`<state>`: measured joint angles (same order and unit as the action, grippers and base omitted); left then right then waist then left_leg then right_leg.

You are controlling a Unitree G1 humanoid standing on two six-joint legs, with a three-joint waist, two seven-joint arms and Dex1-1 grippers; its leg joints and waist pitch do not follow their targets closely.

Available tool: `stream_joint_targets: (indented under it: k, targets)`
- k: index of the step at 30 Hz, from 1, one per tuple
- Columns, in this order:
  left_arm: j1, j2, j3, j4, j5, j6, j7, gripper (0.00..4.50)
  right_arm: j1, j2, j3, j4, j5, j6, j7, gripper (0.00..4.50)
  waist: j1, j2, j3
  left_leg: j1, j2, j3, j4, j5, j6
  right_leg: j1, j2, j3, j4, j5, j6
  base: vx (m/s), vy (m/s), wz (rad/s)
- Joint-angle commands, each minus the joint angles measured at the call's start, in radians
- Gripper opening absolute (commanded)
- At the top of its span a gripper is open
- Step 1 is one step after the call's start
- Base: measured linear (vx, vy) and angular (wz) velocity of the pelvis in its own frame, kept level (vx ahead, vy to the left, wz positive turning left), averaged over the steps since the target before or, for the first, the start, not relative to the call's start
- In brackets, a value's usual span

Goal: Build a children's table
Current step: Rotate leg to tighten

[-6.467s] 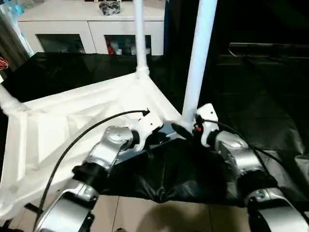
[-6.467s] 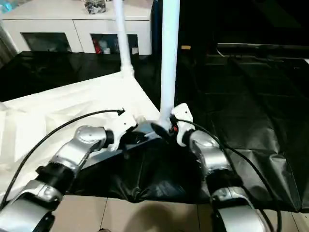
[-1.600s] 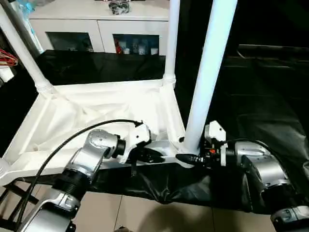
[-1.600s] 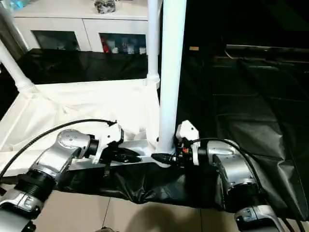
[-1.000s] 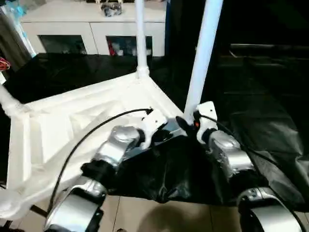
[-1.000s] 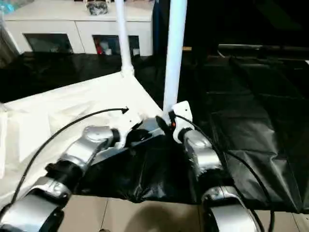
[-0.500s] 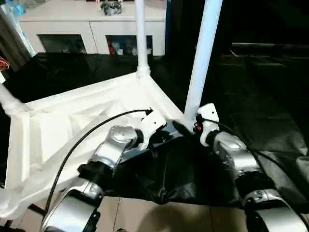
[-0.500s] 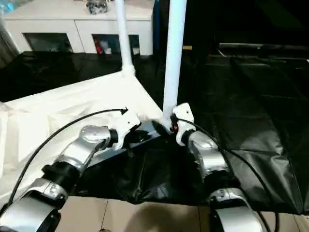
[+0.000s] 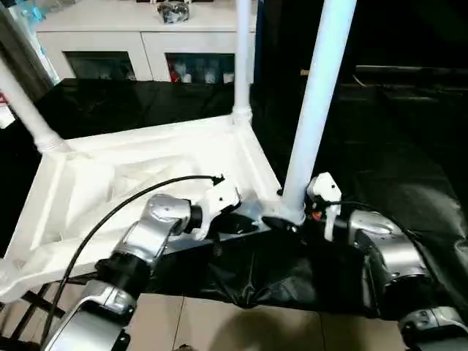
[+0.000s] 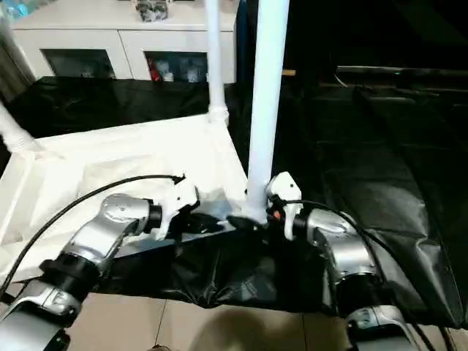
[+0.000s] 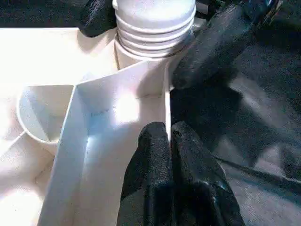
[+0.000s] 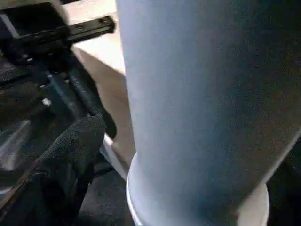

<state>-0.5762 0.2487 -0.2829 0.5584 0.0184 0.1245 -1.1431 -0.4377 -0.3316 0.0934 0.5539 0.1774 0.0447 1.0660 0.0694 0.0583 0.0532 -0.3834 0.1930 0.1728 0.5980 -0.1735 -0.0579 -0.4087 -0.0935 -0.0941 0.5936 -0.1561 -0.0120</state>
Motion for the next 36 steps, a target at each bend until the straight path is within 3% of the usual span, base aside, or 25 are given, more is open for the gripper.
stream_joint_targets:
  k: [1,16,19,22,25,28,30,32,34,36]
  targets:
    - [-0.006,-0.002,0.007,-0.064,-0.063,-0.027,-0.045,0.0,0.017,-0.005,0.033,-0.046,0.019,0.03,0.059,4.08,0.003,-0.016,-0.07,0.011,0.038,-0.007,-0.075,-0.257,0.083,0.054,-0.057,0.045,-0.078,-0.328,-0.204,0.0,0.0,0.0]
    - [0.011,0.032,-0.003,-0.098,-0.08,0.002,-0.112,0.0,0.037,-0.028,0.053,-0.095,0.03,0.085,0.109,2.85,0.016,-0.016,-0.07,0.012,0.037,-0.005,-0.073,-0.238,0.074,0.052,-0.056,0.046,-0.075,-0.314,-0.204,0.0,0.0,0.0]
    - [-0.002,0.015,-0.001,-0.062,-0.045,-0.016,-0.042,0.0,0.042,0.003,0.047,-0.079,0.024,0.083,0.06,2.77,0.015,-0.018,-0.069,0.012,0.037,-0.005,-0.074,-0.252,0.07,0.05,-0.057,0.046,-0.077,-0.336,-0.198,0.0,0.0,0.0]
    - [-0.042,-0.028,0.017,0.01,0.004,-0.007,0.102,0.0,0.026,0.065,0.036,-0.011,-0.031,0.034,-0.096,2.74,0.011,-0.019,-0.067,0.016,0.034,-0.007,-0.076,-0.262,0.049,0.048,-0.058,0.045,-0.084,-0.378,-0.18,0.0,0.0,0.0]
    - [-0.055,-0.044,0.026,0.029,0.013,0.003,0.146,0.0,0.015,0.085,0.03,0.016,-0.047,0.025,-0.155,2.73,0.006,-0.02,-0.065,0.02,0.033,-0.008,-0.077,-0.292,0.036,0.045,-0.058,0.045,-0.09,-0.427,-0.166,0.0,0.0,0.0]
    - [-0.113,-0.108,0.044,0.095,0.035,0.028,0.287,0.0,-0.042,0.174,-0.004,0.125,-0.083,0.013,-0.389,2.72,-0.003,-0.017,-0.062,0.022,0.029,-0.009,-0.079,-0.311,0.021,0.041,-0.057,0.043,-0.094,-0.457,-0.158,0.0,0.0,0.0]
    - [-0.161,-0.166,0.06,0.148,0.047,0.049,0.405,0.0,-0.096,0.25,-0.037,0.203,-0.099,0.03,-0.577,2.72,-0.01,-0.014,-0.064,0.025,0.028,-0.012,-0.079,-0.313,0.008,0.042,-0.057,0.042,-0.095,-0.447,-0.158,0.0,0.0,0.0]
    - [-0.177,-0.188,0.065,0.167,0.051,0.052,0.449,0.0,-0.119,0.276,-0.044,0.229,-0.106,0.037,-0.634,2.72,-0.011,-0.015,-0.068,0.018,0.028,-0.011,-0.077,-0.291,0.023,0.047,-0.058,0.044,-0.091,-0.389,-0.168,0.0,0.0,0.0]
    - [-0.184,-0.199,0.066,0.174,0.05,0.051,0.462,0.0,-0.13,0.289,-0.039,0.239,-0.113,0.019,-0.644,2.72,-0.012,-0.016,-0.073,0.013,0.027,-0.009,-0.075,-0.258,0.037,0.052,-0.056,0.044,-0.082,-0.318,-0.186,0.0,0.0,0.0]
    - [-0.186,-0.211,0.056,0.173,0.051,0.039,0.45,0.0,-0.138,0.312,-0.029,0.237,-0.105,-0.054,-0.588,2.72,-0.008,-0.016,-0.076,0.012,0.027,-0.006,-0.07,-0.23,0.057,0.053,-0.058,0.045,-0.078,-0.266,-0.202,0.0,0.0,0.0]
